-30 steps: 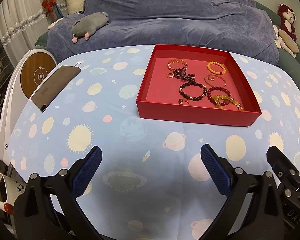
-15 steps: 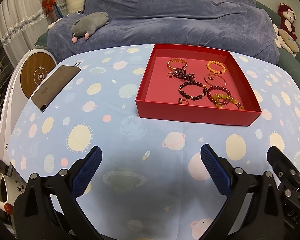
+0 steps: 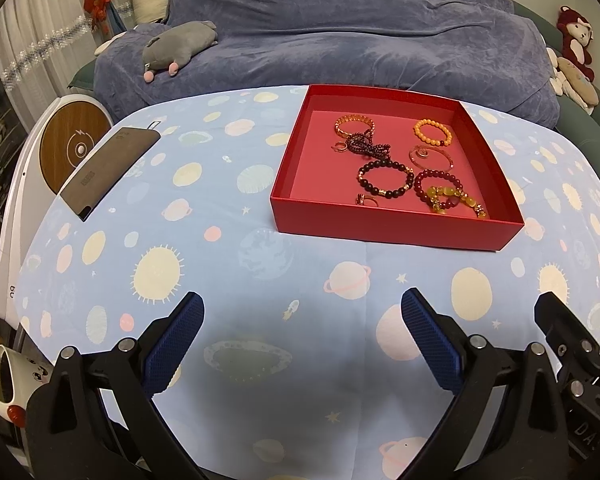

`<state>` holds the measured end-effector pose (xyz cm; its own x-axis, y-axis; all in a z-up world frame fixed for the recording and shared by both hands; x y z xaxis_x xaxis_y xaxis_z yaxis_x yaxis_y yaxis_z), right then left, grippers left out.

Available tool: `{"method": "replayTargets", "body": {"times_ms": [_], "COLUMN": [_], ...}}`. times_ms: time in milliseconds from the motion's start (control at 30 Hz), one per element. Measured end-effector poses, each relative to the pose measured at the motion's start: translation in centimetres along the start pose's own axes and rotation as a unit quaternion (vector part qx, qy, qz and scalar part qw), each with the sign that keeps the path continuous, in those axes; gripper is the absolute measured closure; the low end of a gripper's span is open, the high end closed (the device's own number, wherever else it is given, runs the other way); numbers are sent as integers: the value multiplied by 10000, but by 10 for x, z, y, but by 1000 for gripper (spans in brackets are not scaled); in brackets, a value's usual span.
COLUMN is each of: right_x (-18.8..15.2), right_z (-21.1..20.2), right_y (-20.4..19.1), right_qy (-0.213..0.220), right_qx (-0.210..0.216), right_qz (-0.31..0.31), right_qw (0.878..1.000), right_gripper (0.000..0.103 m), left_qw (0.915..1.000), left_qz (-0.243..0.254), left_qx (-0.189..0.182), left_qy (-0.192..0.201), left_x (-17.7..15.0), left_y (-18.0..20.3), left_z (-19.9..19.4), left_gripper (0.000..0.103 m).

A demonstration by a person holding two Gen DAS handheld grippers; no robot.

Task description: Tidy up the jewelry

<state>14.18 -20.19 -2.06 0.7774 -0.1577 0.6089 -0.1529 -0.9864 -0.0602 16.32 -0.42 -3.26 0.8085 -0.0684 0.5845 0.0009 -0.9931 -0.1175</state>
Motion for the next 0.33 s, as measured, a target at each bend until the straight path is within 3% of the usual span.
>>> {"method": "replayTargets", "body": {"times_ms": [333], "right_x": [-1], "right_z": [1], "right_y": [3], "right_qy": [-11], "right_qx": [-27], "right_qz": [3], "right_qw": [10000], "right_gripper": [7], "left_qw": [10000], "left_qz": [-4], "left_qx": [19], "left_qy": [33], "left_x": [1], "left_y": [1], "left_z": [1], "left_gripper": [8]}}
Point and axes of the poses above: each gripper's, at about its wrist camera, not at the fingertips, and z roughly the way its jaws point, y to its right, x to its top, the point moved 9 cm from there along z, roughly the way its jaws point, and after that the axes turned 3 degrees about z, right-handed, at the moved point
